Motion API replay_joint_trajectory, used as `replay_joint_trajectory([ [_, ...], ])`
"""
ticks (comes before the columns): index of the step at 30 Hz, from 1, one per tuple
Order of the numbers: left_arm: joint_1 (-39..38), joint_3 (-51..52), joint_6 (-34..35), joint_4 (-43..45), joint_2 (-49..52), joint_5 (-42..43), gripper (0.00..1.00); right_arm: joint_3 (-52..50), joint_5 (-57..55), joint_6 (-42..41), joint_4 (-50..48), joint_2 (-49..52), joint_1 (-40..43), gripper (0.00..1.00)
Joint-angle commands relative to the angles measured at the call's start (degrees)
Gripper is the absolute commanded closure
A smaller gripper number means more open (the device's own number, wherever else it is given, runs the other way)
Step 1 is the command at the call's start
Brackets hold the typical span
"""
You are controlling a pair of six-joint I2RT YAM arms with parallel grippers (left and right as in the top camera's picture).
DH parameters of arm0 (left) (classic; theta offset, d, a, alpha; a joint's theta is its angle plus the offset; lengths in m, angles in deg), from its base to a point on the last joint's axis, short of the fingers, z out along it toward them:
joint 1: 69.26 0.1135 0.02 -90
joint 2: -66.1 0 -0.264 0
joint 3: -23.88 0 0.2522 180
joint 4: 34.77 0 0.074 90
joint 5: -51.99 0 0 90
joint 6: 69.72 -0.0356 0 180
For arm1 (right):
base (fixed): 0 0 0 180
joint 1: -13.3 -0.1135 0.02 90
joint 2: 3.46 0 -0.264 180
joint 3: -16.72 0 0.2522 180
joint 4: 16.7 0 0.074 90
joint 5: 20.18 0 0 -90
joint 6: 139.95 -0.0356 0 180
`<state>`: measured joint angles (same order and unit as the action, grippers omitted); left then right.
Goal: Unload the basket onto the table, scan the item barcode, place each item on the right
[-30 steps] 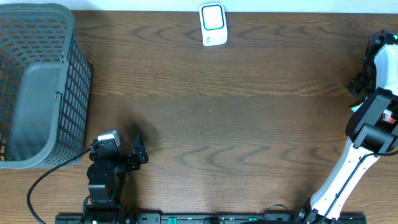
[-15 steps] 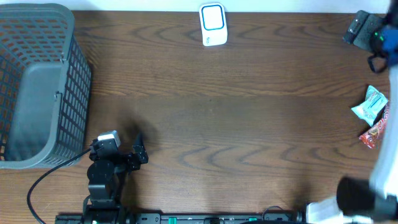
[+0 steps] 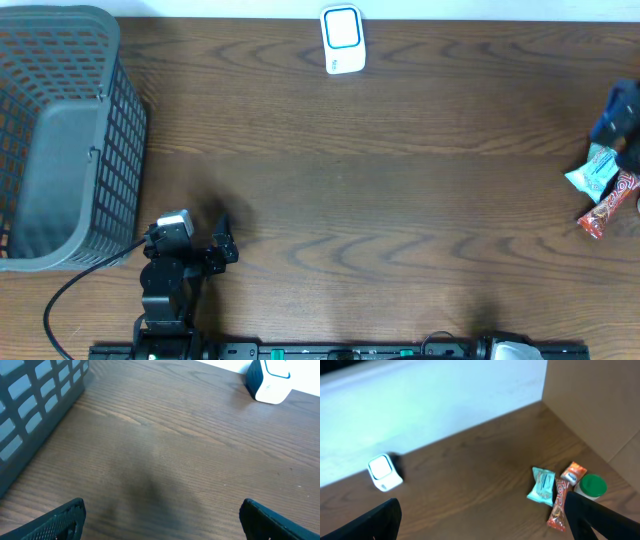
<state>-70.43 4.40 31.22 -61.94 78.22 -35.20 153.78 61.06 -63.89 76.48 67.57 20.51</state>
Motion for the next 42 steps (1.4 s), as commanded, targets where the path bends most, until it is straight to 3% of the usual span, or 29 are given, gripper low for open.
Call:
replay_joint_trajectory([
  [1, 0.2, 1.4, 0.5, -0.4, -0.2, -0.5, 0.02, 0.1, 0.3, 0.9, 0.2, -3.8, -0.3, 0.01],
  [12, 0.2, 1.4, 0.5, -0.4, -0.2, -0.5, 0.02, 0.1, 0.2, 0.9, 0.8, -14.7, -0.3, 0.01],
  [16, 0.2, 1.4, 0.5, -0.4, -0.2, -0.5, 0.02, 0.0, -0.2, 0.9, 5.8, -20.2, -0.3, 0.01],
  [21, 0.2, 1.4, 0.5, -0.4, -0.2, -0.5, 0.02, -3.3, -0.4, 0.9, 3.6, -28.3, -0.3, 0.01],
  [28, 0.2, 1.4, 0.5, -0.4, -0.2, -0.5, 0.02, -15.5, -0.1, 0.7, -5.0, -39.1, -0.3, 0.01],
  [35, 0.2, 1.4, 0.5, -0.4, -0.2, -0.5, 0.02, -34.7, 0.1, -1.1, -15.3, -52.3, -0.3, 0.01],
  [42, 0.2, 1.4, 0.5, -0.4, -0.2, -0.5, 0.02, -51.7, 0.1, -7.3, -26.0, -60.1, -0.9, 0.01],
])
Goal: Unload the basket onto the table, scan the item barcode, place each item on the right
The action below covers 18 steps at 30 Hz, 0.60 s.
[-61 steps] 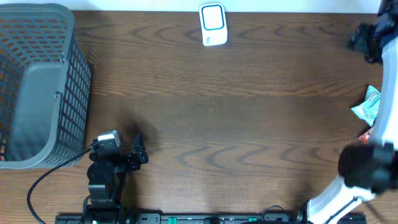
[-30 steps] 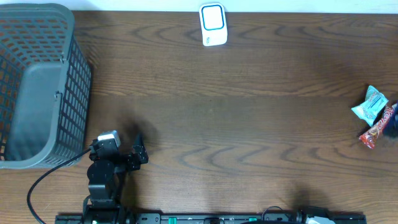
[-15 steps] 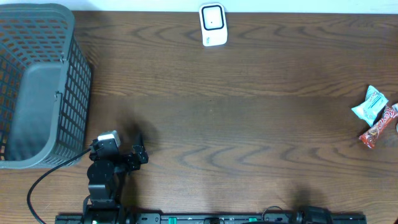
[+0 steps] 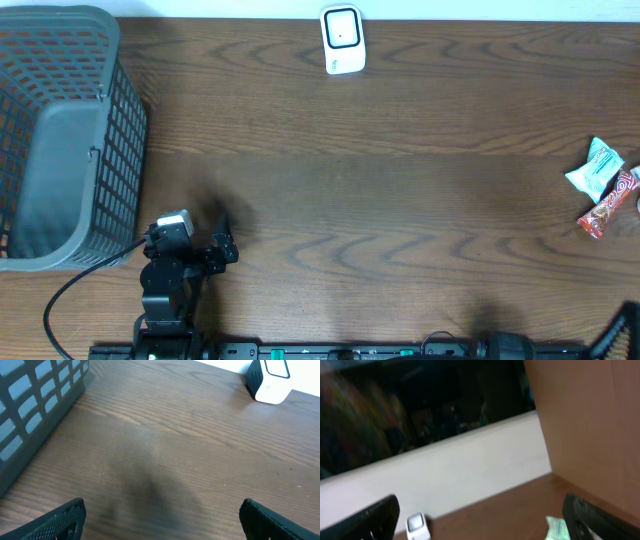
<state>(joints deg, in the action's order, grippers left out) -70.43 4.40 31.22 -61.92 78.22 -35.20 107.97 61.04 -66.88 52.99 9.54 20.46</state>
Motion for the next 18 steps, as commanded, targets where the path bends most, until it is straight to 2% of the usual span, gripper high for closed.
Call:
replay_joint_trajectory([
  [1, 0.2, 1.4, 0.5, -0.5, -0.2, -0.5, 0.02, -8.5, 0.1, -5.4, -4.2, -2.9, -1.2, 0.01],
  [9, 0.2, 1.4, 0.5, -0.5, -0.2, -0.5, 0.02, -27.2, 0.1, -11.9, -19.9, -7.1, -6.3, 0.01],
  [18, 0.2, 1.4, 0.5, -0.5, -0.2, -0.5, 0.02, -45.7, 0.0, -14.3, -39.5, -11.3, -10.0, 0.01],
])
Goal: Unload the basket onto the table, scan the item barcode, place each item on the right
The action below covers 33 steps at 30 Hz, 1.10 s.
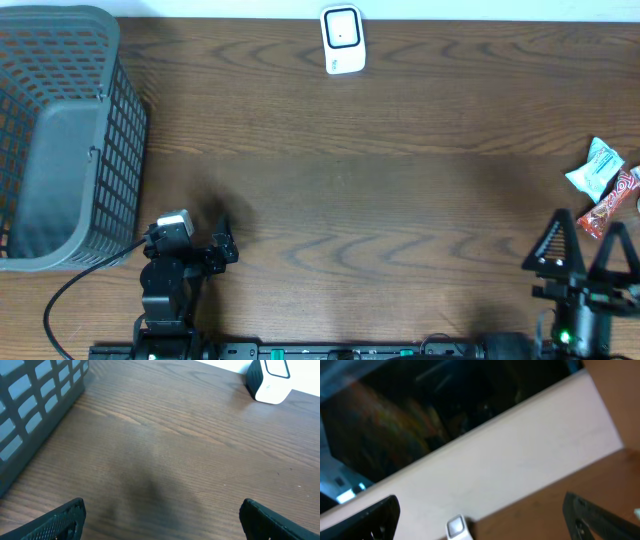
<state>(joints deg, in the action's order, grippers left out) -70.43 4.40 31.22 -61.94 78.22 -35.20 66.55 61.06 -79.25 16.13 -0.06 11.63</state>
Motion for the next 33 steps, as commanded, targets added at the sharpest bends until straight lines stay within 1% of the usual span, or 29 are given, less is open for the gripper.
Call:
replay_joint_trajectory([
  [1, 0.2, 1.4, 0.5, -0.4, -0.2, -0.5, 0.02, -6.2, 0.0, -2.0, -4.7, -2.1, -1.5, 0.01],
  [4, 0.2, 1.4, 0.5, -0.4, -0.2, -0.5, 0.02, -13.5, 0.0, -2.0, -12.4, -3.1, -2.6, 0.01],
  [7, 0.2, 1.4, 0.5, -0.4, -0.2, -0.5, 0.02, -18.2, 0.0, -2.0, -16.9, -3.1, -3.2, 0.01],
  [11, 0.2, 1.4, 0.5, -0.4, -0.2, -0.5, 0.02, -24.4, -0.2, -2.0, -21.5, -3.1, -4.0, 0.01],
  [16, 0.2, 1.4, 0.5, -0.4, -0.2, -0.5, 0.02, -30.1, -0.7, -2.0, -25.1, -3.1, -4.4, 0.01],
  [19, 0.2, 1.4, 0.5, -0.4, -0.2, -0.5, 0.02, -32.3, -1.4, -2.0, -25.7, -3.1, -4.4, 0.01],
  [24, 0.2, 1.4, 0.5, -0.4, -0.2, -0.5, 0.02, -33.0, -2.8, -1.9, -25.4, -3.1, -4.4, 0.01],
  [33, 0.2, 1.4, 0.5, -0.4, -0.2, -0.5, 0.02, -33.2, -3.0, -1.9, -16.7, -3.1, -4.4, 0.01],
])
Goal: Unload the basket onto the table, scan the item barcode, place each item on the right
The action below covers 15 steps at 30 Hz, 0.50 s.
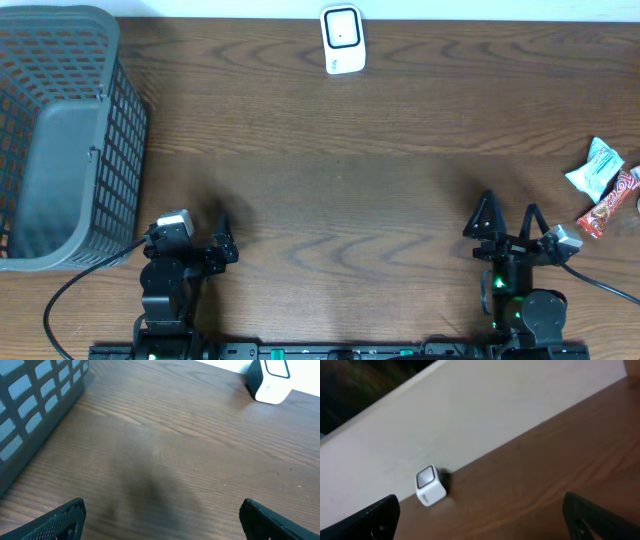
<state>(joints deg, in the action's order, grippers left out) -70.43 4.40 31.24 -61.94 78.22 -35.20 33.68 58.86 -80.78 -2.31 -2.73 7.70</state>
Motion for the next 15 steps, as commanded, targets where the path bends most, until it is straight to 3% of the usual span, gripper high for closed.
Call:
replay_joint_trajectory([
  [1, 0.2, 1.4, 0.5, -0.4, -0.2, -0.5, 0.02, -0.3, -0.8, -0.4, 2.8, -0.4, -0.5, 0.01],
  [7, 0.2, 1.4, 0.5, -0.4, -0.2, -0.5, 0.02, -0.3, -0.8, -0.4, 8.6, -0.4, -0.5, 0.01],
  [15, 0.2, 1.4, 0.5, -0.4, -0.2, -0.5, 0.02, -0.3, -0.7, -0.4, 8.5, -0.4, -0.5, 0.01],
])
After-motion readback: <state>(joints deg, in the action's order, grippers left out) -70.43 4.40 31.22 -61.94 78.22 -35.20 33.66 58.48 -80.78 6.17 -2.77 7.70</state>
